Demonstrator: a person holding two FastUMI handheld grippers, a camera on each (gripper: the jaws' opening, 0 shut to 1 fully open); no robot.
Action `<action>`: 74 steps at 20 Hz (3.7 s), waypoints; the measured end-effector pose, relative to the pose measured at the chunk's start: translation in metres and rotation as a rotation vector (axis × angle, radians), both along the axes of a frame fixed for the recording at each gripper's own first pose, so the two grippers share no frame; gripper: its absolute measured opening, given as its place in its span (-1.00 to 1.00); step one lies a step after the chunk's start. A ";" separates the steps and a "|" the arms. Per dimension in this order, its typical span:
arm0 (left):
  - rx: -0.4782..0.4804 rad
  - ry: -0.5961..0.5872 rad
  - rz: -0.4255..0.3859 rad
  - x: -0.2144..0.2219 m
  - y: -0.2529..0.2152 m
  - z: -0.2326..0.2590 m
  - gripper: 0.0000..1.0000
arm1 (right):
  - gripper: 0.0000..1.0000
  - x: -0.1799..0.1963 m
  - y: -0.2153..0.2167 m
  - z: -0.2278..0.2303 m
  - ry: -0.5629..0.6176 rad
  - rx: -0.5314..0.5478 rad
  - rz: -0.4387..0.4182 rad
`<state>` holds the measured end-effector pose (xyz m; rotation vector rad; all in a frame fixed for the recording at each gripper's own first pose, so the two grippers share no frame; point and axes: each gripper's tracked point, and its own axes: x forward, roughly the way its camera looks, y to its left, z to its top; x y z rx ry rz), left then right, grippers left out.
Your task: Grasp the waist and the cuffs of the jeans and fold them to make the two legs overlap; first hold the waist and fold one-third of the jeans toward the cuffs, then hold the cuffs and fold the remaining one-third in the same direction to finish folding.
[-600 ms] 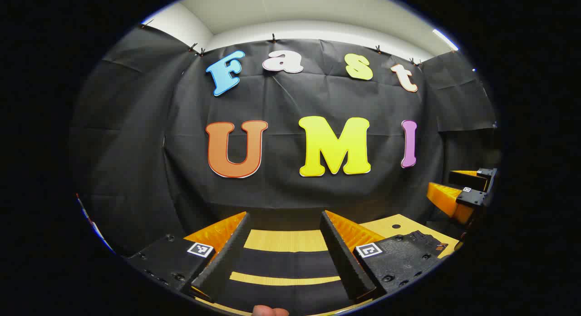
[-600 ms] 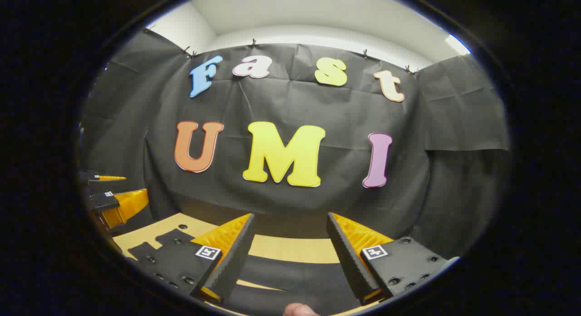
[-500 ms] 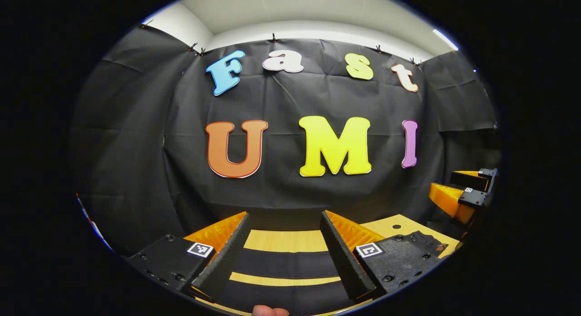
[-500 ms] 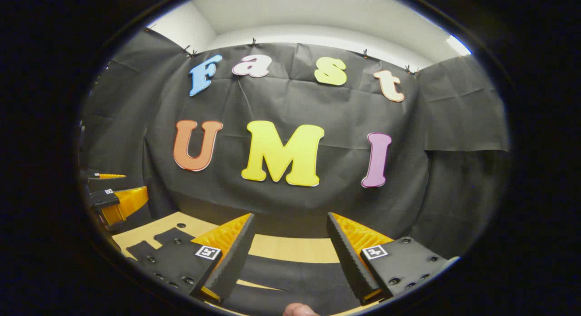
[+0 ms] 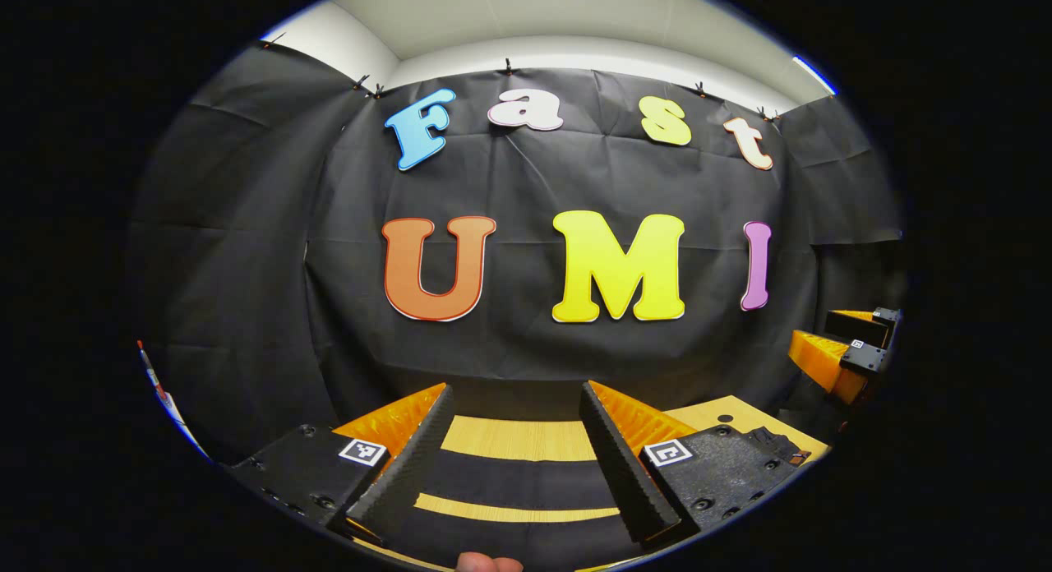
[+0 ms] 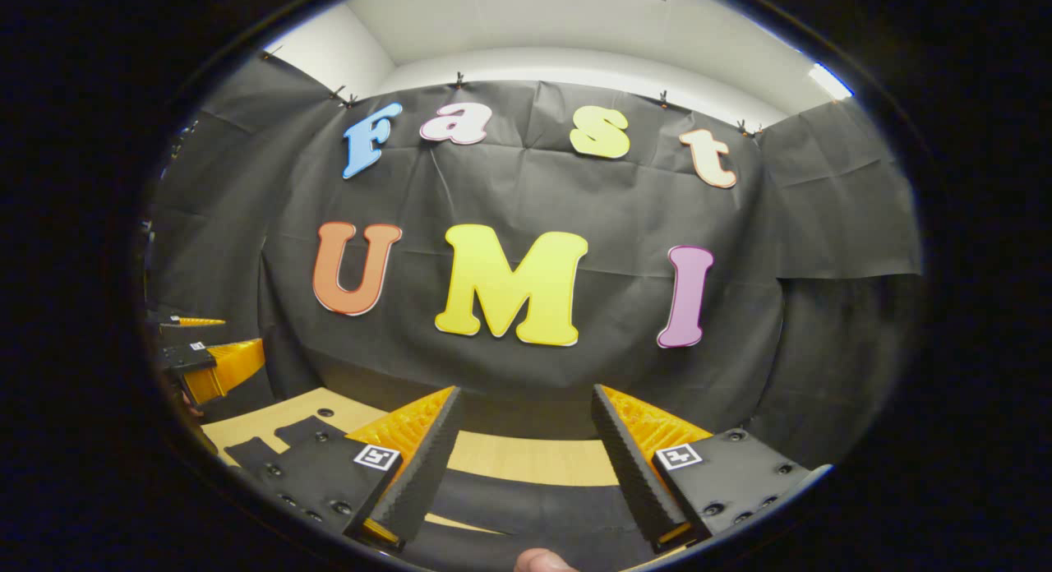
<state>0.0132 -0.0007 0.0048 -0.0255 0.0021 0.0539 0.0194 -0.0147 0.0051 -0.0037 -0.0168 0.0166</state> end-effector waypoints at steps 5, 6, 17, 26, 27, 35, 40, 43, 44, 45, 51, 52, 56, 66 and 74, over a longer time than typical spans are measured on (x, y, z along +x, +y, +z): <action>0.018 -0.002 -0.011 0.005 -0.006 0.002 0.96 | 0.92 0.007 -0.009 -0.002 0.000 0.012 -0.015; 0.021 -0.006 -0.016 0.006 -0.006 0.003 0.96 | 0.92 0.008 -0.010 -0.003 -0.001 0.016 -0.017; 0.035 0.019 -0.015 0.010 0.001 -0.006 0.96 | 0.94 0.011 -0.053 -0.022 0.050 0.035 -0.081; -0.045 0.197 0.186 -0.002 0.113 -0.075 0.99 | 0.92 -0.015 -0.178 -0.090 0.237 0.114 -0.261; -0.077 0.233 0.226 -0.008 0.130 -0.091 0.99 | 0.92 -0.020 -0.193 -0.103 0.271 0.154 -0.285; -0.560 0.568 0.393 -0.083 0.185 -0.234 0.98 | 1.00 -0.073 -0.237 -0.222 0.619 0.524 -0.329; -1.079 0.660 0.491 -0.106 0.172 -0.302 0.98 | 0.97 -0.092 -0.241 -0.279 0.762 0.798 -0.372; -1.231 0.672 0.545 -0.098 0.170 -0.318 0.98 | 0.97 -0.097 -0.240 -0.296 0.804 0.821 -0.384; -1.250 0.677 0.556 -0.094 0.169 -0.319 0.98 | 0.97 -0.099 -0.240 -0.300 0.815 0.825 -0.390; -1.264 0.686 0.566 -0.098 0.176 -0.332 0.98 | 0.97 -0.101 -0.239 -0.302 0.823 0.834 -0.397; -1.297 0.631 0.537 -0.070 0.183 -0.328 0.93 | 0.97 -0.097 -0.237 -0.332 0.851 0.948 -0.444; -1.319 0.610 0.530 -0.063 0.183 -0.327 0.93 | 0.86 -0.095 -0.238 -0.339 0.855 0.985 -0.448; -1.395 0.540 0.511 -0.044 0.189 -0.324 0.92 | 0.97 -0.082 -0.244 -0.369 0.867 1.127 -0.496; -1.365 0.582 0.489 -0.014 0.178 -0.333 0.72 | 0.94 -0.029 -0.251 -0.405 0.905 1.163 -0.587; -1.325 0.626 0.499 0.000 0.178 -0.343 0.04 | 0.59 -0.026 -0.252 -0.411 1.072 0.949 -0.750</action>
